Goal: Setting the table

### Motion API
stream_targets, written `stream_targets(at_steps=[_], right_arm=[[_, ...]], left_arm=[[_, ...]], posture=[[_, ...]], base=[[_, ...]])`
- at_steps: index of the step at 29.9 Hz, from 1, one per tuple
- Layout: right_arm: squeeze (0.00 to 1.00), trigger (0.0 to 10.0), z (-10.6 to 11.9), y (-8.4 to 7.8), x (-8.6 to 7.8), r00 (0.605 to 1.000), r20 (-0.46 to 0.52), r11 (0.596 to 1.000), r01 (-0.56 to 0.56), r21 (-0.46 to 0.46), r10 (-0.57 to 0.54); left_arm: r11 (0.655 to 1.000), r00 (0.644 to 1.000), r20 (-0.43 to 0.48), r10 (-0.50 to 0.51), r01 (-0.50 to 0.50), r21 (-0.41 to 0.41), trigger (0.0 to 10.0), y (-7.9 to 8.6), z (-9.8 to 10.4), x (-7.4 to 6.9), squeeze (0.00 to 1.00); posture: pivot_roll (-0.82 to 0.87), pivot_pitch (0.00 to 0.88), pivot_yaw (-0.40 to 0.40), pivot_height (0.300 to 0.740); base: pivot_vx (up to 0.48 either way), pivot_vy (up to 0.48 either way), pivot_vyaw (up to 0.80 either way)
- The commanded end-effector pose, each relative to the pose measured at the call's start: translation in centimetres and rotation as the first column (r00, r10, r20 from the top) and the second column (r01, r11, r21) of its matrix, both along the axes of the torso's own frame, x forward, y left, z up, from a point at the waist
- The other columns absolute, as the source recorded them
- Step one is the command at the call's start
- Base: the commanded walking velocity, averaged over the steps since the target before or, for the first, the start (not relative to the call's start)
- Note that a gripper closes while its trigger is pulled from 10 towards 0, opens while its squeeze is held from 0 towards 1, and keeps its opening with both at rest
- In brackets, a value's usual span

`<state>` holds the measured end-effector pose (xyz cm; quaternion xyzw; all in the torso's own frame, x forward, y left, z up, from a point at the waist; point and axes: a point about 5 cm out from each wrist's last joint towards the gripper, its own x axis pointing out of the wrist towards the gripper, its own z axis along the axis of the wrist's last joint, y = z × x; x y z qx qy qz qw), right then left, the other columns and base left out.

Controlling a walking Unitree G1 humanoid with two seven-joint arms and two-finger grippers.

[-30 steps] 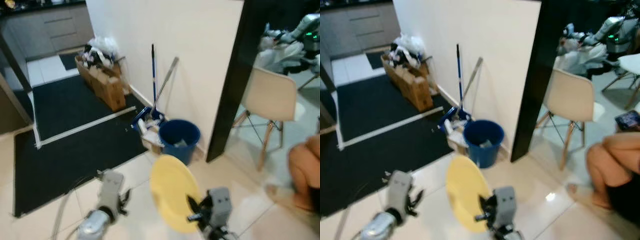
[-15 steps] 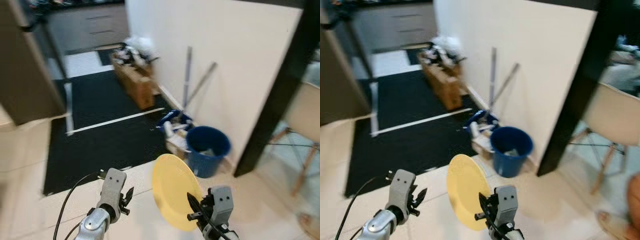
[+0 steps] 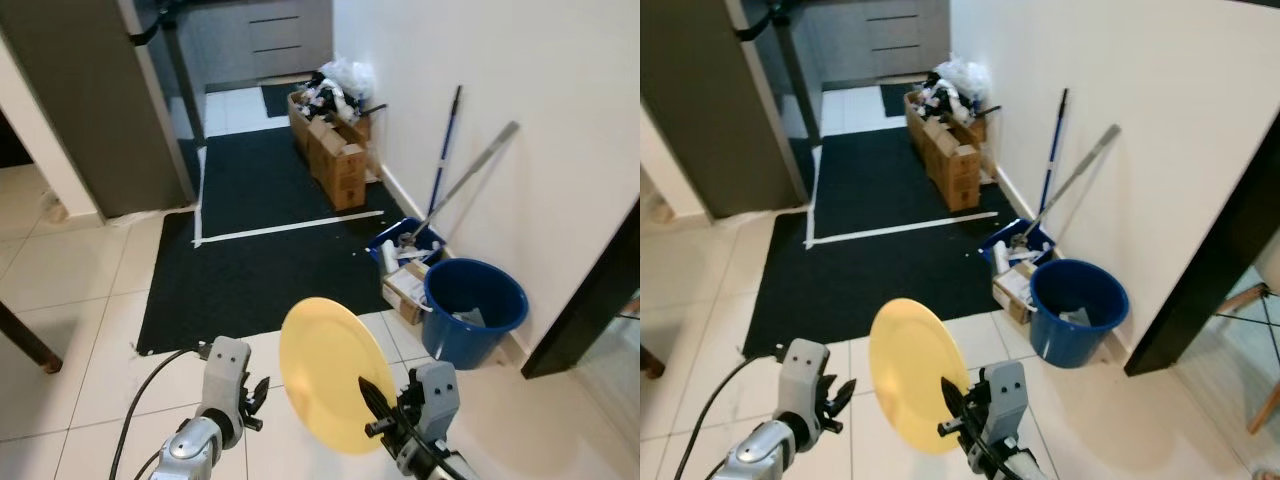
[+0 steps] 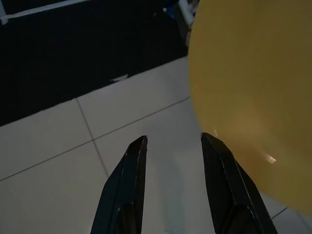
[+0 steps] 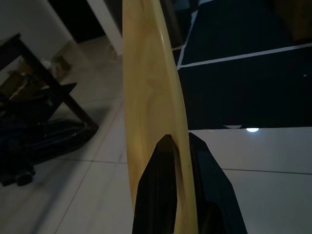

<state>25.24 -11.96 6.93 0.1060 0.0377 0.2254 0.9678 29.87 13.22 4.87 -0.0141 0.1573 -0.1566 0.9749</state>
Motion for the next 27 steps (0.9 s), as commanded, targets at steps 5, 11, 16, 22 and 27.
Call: stream_targets(at_steps=[5, 11, 16, 22, 27], right_arm=[[0.0, 10.0, -0.26, 0.54, -0.38, 0.999, -0.02, 1.0, -0.025, 0.015, 0.025], [0.0, 10.0, -0.24, 0.49, -0.37, 0.999, -0.024, 1.0, -0.027, 0.013, 0.028], [0.0, 10.0, -0.21, 0.59, -0.36, 0.999, -0.022, 0.999, -0.035, 0.011, 0.035], [0.0, 10.0, -0.16, 0.6, -0.34, 0.999, -0.019, 0.999, -0.04, 0.008, 0.04], [0.0, 10.0, -0.03, 0.62, -0.3, 0.999, -0.014, 0.999, -0.043, 0.007, 0.043]], left_arm=[[1.0, 0.999, -0.036, 0.028, -0.027, 0.016, 10.0, 1.0, -0.61, -0.42, 0.0], [0.999, 0.998, -0.039, 0.041, -0.04, 0.015, 10.0, 1.22, -0.63, -0.57, 0.0], [0.998, 0.997, -0.046, 0.063, -0.062, 0.011, 10.0, 1.37, -0.64, -0.5, 0.0], [0.997, 0.996, -0.061, 0.07, -0.069, 0.026, 10.0, 1.52, -0.74, -0.46, 0.0], [0.996, 0.995, -0.064, 0.077, -0.074, 0.045, 10.0, 1.55, -0.82, -0.43, 0.0]], posture=[[-0.05, 0.055, 0.121, 0.74], [-0.05, 0.055, 0.121, 0.74], [-0.05, 0.052, 0.121, 0.74], [-0.05, 0.049, 0.122, 0.74], [-0.05, 0.047, 0.124, 0.74]], base=[[0.0, 0.0, 0.8], [0.0, 0.0, 0.8], [0.0, 0.0, 0.8], [0.0, 0.0, 0.8], [0.0, 0.0, 0.8]])
